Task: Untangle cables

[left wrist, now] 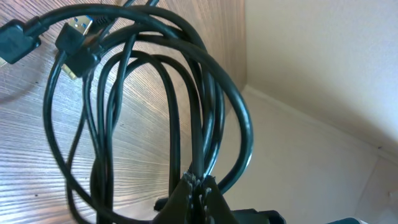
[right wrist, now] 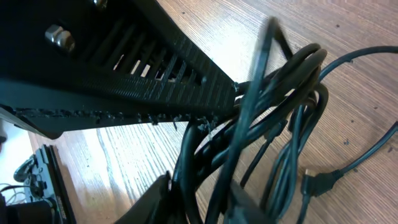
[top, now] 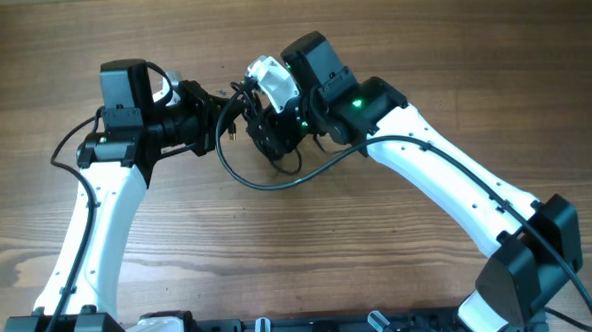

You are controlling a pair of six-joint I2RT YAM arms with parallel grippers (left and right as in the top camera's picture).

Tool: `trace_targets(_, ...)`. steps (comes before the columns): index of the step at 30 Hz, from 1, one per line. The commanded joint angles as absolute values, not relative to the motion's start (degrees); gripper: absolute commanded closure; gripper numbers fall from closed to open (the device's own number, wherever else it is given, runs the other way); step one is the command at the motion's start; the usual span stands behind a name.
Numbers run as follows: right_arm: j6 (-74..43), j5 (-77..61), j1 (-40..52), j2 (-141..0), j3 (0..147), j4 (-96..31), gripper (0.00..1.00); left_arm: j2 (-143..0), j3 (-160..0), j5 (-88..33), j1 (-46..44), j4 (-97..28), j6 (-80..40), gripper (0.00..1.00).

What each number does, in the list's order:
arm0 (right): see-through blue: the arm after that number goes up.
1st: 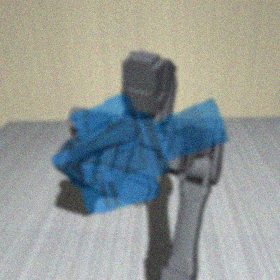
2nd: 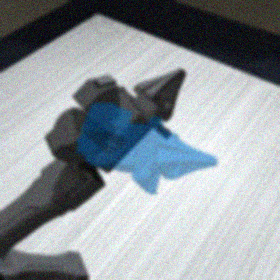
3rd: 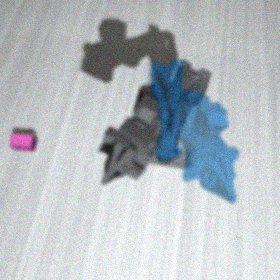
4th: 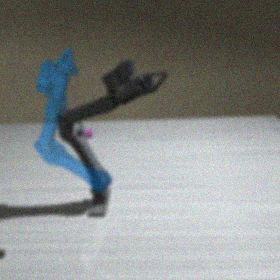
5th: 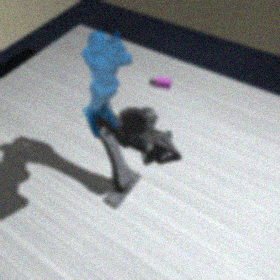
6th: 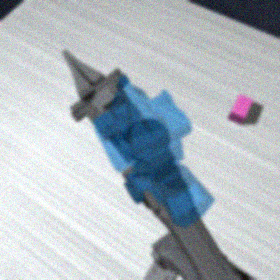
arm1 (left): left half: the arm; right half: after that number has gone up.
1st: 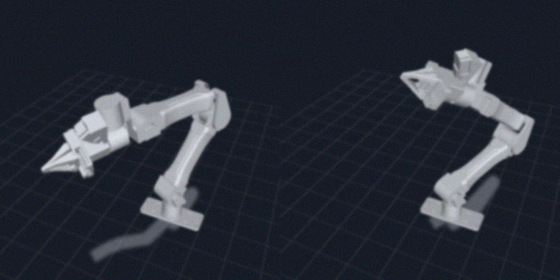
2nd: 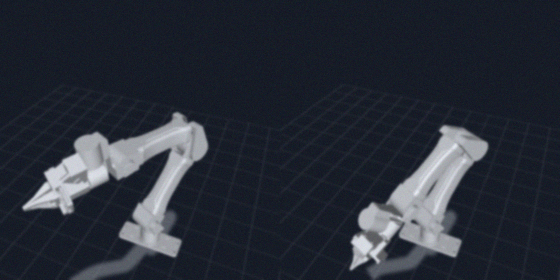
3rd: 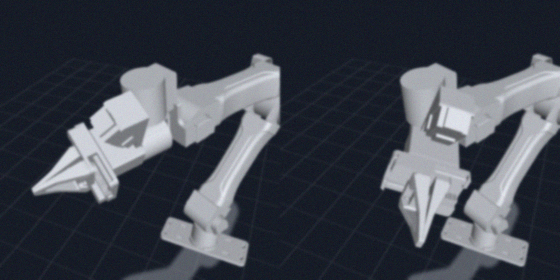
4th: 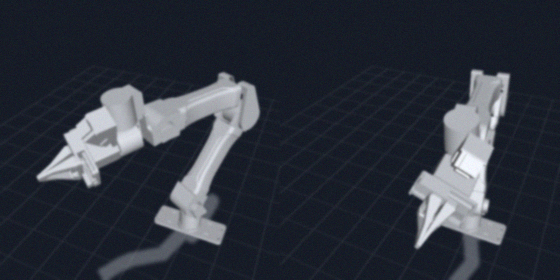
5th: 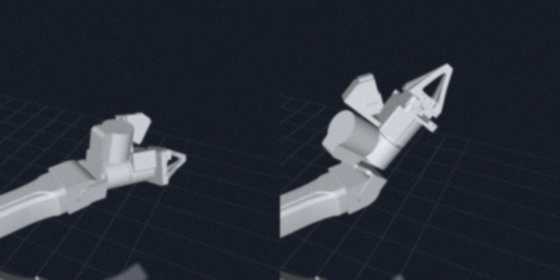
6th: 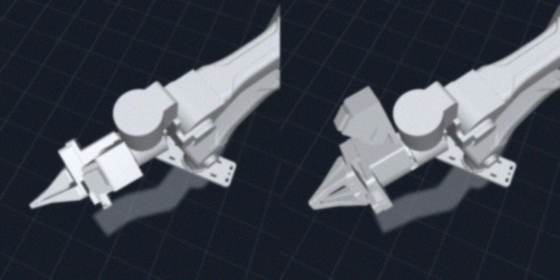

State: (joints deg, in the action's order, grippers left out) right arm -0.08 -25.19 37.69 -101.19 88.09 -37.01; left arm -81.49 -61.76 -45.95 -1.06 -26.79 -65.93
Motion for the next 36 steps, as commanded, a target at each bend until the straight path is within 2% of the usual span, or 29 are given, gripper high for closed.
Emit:
trace_targets(1, 3.88, -25.82, 37.69, -102.24, 88.16, -37.6, 0.79, -80.66, -61.84, -48.23, -0.82, -26.35, -66.5, 0.96)
trace_targets(7, 6.04, -32.77, 37.69, -102.24, 88.16, -37.56, 0.89, -80.66, -61.84, -47.86, -0.82, -26.33, -66.22, 0.92)
trace_targets(9, 6.02, -34.54, 37.69, -102.24, 88.16, -37.36, 0.92, -80.66, -61.84, -47.46, -0.82, -26.33, -64.97, 0.87)
trace_targets(10, 6.02, -36.05, 37.69, -102.24, 88.16, -37.23, 0.94, -80.66, -61.84, -47.27, -0.82, -26.35, -63.53, 0.79)
trace_targets(14, 3.53, -39.13, 37.69, -102.24, 88.16, -36.01, 0.96, -80.68, -61.84, -47.05, -0.84, -26.44, -53.34, 0.36)
trace_targets(15, 1.67, -38.89, 37.69, -102.24, 88.16, -35.53, 0.96, -80.66, -61.84, -46.87, -0.84, -26.83, -49.45, 0.28)
trace_targets(16, -0.19, -38.59, 37.63, -102.24, 88.16, -35.07, 0.96, -80.66, -61.84, -46.65, -0.82, -27.49, -46.35, 0.24)
trace_targets(19, -9.45, -38.04, 36.25, -102.24, 88.16, -33.54, 0.96, -80.68, -61.84, -42.98, -0.84, -32.8, -37.19, 0.22)
trace_targets(23, -15.42, -41.17, 33.78, -102.24, 88.16, -32.58, 0.96, -80.68, -61.84, -41.67, -0.84, -35.75, -30.72, 0.24)
trace_targets(30, -22.85, -48.03, 28.62, -102.24, 88.16, -32.25, 0.96, -80.68, -61.84, -41.45, -0.84, -35.57, -28.67, 0.26)
trace_targets(36, -22.63, -50.68, 27.77, -102.24, 88.16, -32.25, 0.96, -80.68, -61.84, -40.6, -0.82, -34.09, -28.69, 0.18)
